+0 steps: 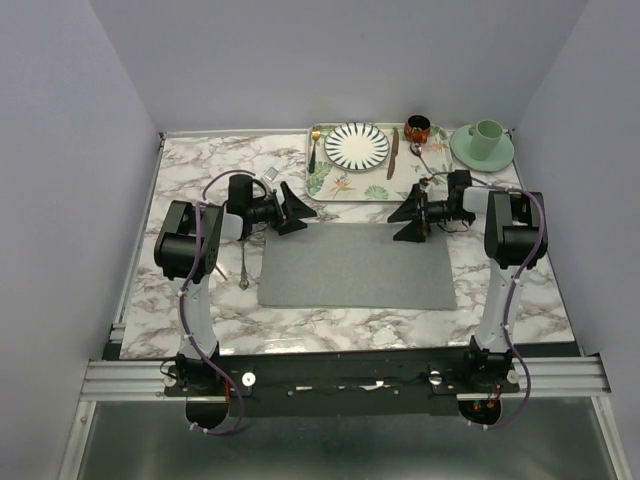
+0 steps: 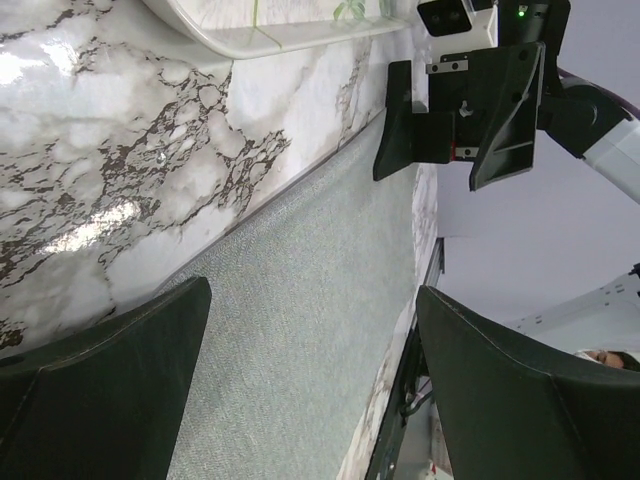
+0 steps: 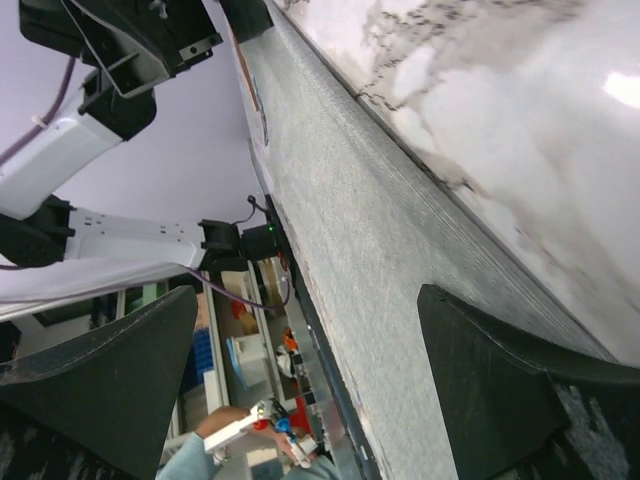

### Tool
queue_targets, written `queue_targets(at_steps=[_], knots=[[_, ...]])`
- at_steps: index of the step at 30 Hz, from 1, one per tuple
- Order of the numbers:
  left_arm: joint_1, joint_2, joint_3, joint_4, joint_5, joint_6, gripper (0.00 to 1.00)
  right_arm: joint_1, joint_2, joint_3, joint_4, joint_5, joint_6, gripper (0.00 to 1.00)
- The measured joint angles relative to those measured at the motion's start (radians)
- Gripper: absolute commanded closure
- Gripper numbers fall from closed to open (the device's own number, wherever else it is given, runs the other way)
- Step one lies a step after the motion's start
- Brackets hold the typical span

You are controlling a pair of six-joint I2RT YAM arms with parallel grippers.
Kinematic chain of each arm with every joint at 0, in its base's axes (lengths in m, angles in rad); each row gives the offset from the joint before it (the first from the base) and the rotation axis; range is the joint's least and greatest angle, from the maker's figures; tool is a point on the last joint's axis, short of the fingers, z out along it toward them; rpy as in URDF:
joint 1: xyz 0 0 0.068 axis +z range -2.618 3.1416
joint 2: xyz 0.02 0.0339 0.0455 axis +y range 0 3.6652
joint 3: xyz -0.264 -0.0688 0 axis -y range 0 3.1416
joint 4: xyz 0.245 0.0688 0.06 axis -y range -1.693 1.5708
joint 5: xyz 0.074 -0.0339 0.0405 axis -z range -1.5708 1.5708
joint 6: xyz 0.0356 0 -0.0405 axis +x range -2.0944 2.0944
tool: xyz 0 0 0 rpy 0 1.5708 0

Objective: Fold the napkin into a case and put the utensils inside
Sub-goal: Smooth out the rectangle-folded napkin at the center of the board.

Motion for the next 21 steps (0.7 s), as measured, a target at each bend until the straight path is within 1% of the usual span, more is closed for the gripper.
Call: queue_targets(at_steps=[5, 11, 18, 21], knots=[[0.004, 0.0, 0.0, -0.006, 0.006, 0.011, 0.01, -0.084, 0.001, 0.0, -0.044, -0.007, -0.021, 0.0], [0.013, 0.002, 0.009, -0.028, 0.022, 0.029, 0.01, -0.181, 0.02, 0.042, -0.116, -0.012, -0.051, 0.0], [0.023, 0.01, 0.027, -0.055, 0.038, 0.041, 0.01, -0.212, 0.02, 0.048, -0.135, 0.013, -0.049, 0.01], [0.022, 0.026, 0.079, -0.107, 0.044, 0.076, 0.01, -0.218, 0.016, 0.05, -0.14, 0.029, -0.045, 0.06]])
